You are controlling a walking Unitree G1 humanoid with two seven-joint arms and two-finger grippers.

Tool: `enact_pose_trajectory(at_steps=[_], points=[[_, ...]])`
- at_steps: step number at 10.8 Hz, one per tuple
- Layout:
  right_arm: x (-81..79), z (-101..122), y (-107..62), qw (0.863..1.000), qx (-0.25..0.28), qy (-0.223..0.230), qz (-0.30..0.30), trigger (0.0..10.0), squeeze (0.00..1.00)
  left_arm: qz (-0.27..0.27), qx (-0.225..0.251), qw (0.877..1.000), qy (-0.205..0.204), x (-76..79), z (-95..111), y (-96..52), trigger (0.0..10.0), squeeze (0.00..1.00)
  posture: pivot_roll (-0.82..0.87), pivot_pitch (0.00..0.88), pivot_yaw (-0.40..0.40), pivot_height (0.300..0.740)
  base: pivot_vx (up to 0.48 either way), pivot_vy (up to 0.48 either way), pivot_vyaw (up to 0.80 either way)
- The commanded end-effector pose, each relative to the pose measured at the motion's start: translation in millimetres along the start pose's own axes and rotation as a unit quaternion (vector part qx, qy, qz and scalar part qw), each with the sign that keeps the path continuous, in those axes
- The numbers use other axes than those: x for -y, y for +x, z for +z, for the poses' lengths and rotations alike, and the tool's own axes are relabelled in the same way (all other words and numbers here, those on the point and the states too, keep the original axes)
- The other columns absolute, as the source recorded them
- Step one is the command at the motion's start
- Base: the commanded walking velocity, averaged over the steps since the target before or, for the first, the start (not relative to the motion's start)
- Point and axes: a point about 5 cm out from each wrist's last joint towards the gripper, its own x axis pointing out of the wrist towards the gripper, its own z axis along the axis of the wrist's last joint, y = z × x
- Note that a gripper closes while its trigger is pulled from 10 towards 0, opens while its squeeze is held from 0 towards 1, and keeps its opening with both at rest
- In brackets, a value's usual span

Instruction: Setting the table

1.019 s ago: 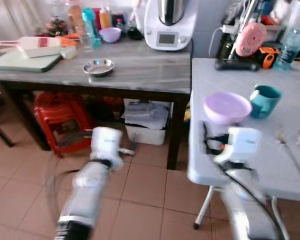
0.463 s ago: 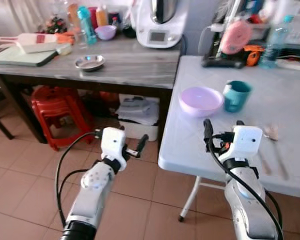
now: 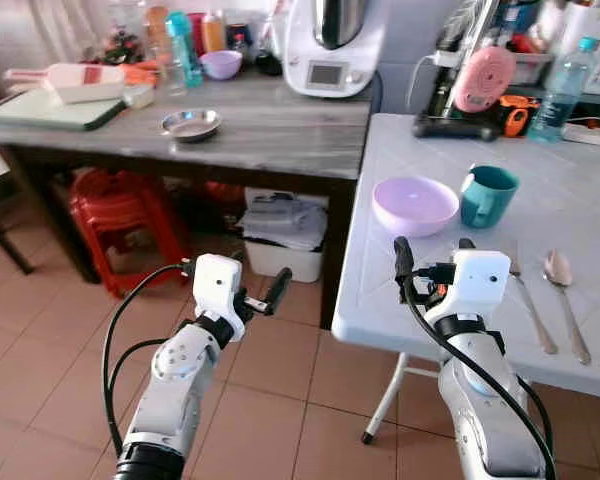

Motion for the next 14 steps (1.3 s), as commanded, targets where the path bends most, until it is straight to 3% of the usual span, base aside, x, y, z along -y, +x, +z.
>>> enact_pose_trajectory(at_steps=[1, 5, 9, 11, 14], points=[[-1.5, 1, 2.1, 1.000, 0.002, 0.000, 0.000, 10.0, 0.00, -0.012, 0.004, 1.000, 0.003, 1.8, 4, 0.6, 10.0, 0.00, -0.05, 0.017, 0.033, 0.740, 0.394, 0.000, 0.00], [-2.8, -1, 2.4, 1.000, -0.001, -0.004, 0.004, 10.0, 0.00, -0.021, 0.004, 1.000, 0.002, 2.9, 5, 1.6, 10.0, 0.00, -0.05, 0.014, 0.038, 0.740, 0.374, 0.000, 0.00], [-5.0, 8, 5.3, 0.998, 0.029, -0.045, 0.023, 10.0, 0.00, -0.039, 0.013, 0.999, -0.020, 9.9, 5, -2.1, 10.0, 0.00, -0.05, 0.014, 0.035, 0.740, 0.171, 0.000, 0.00], [-7.0, 8, 4.9, 0.997, 0.030, -0.064, 0.035, 10.0, 0.00, -0.071, -0.006, 0.997, -0.018, 11.3, 0, -10.6, 10.0, 0.00, -0.05, 0.017, 0.034, 0.740, 0.000, 0.000, 0.00], [-13.3, 13, 8.5, 0.987, 0.015, -0.131, 0.090, 10.0, 0.00, -0.164, -0.046, 0.985, -0.039, 9.9, -6, -28.9, 10.0, 0.00, -0.05, 0.020, 0.034, 0.740, 0.000, 0.000, 0.00]])
